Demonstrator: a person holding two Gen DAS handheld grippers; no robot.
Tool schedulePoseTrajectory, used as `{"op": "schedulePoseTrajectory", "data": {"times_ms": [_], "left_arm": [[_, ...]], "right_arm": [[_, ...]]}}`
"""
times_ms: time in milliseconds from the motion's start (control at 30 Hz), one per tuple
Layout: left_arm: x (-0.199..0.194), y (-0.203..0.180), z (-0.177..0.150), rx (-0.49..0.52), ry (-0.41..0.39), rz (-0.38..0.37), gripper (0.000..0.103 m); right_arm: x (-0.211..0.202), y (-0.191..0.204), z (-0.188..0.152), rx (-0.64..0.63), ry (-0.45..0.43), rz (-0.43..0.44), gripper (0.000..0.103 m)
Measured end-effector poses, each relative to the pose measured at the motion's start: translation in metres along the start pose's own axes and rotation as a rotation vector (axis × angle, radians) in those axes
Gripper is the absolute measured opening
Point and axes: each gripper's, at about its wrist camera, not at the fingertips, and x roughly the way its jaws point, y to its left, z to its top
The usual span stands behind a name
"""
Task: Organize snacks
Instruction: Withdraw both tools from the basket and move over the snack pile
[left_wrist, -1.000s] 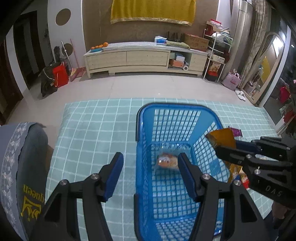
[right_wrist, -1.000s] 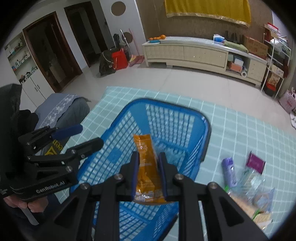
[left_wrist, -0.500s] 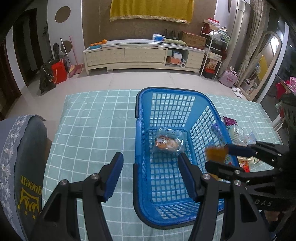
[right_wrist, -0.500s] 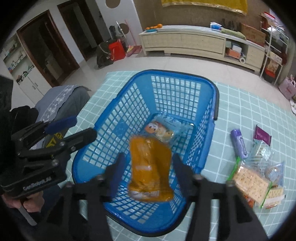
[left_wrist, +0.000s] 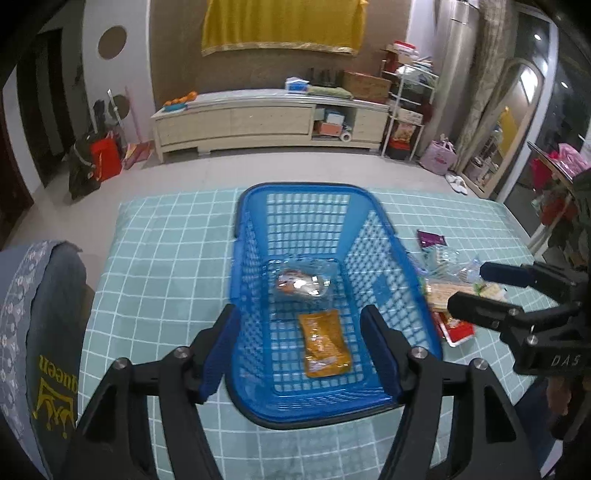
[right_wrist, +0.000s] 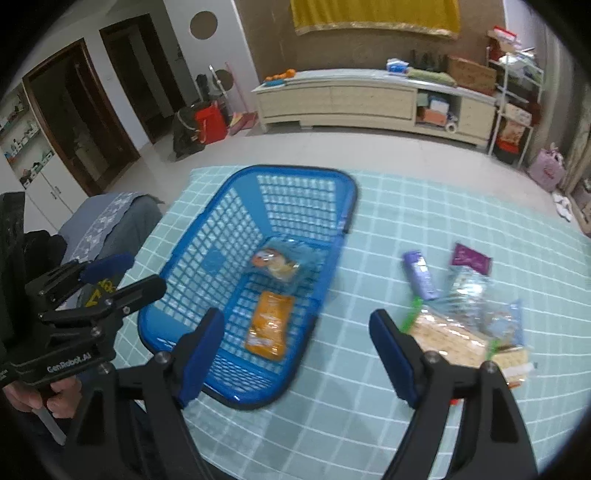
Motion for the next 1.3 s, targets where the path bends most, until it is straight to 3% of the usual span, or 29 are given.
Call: {"op": "schedulePoseTrajectory", "data": {"times_ms": [200,267,367,600,933,1300], "left_arm": [[-0.008,-0.035,-0.001,0.063,-0.015,-0.034,0.068],[-0.008,-0.047,-0.002,0.082,-0.015,-0.049,0.068],[-0.006,-0.066,-0.002,0.109,-0.01,-0.074,0.068],[0.007,-0.109,-0.004,0.158,0.02,-0.13,0.068],[0.034,-0.156,-0.007,0.193,0.08,-0.165,0.068],[0.077,-0.19,-0.004,0.209,0.16,-0.163,0.068]], "right_arm": [[-0.03,-0.02,-0.011,-0.01,-0.053,-0.062,0.084],[-0.04,-0.025,-0.018,-0.057,-0.069,-0.067,0.084],[-0.048,-0.028,-0.031,-0.134,-0.072,-0.142,0.084],[-0.063,-0.072,-0.043,-0.07,-0.052,-0.19,0.084],[-0.064,-0.137,-0.06,0.029,0.006,-0.17,0.084],[-0.048,-0.176,-0.066,0.009,0.018,-0.166,0.084]]}}
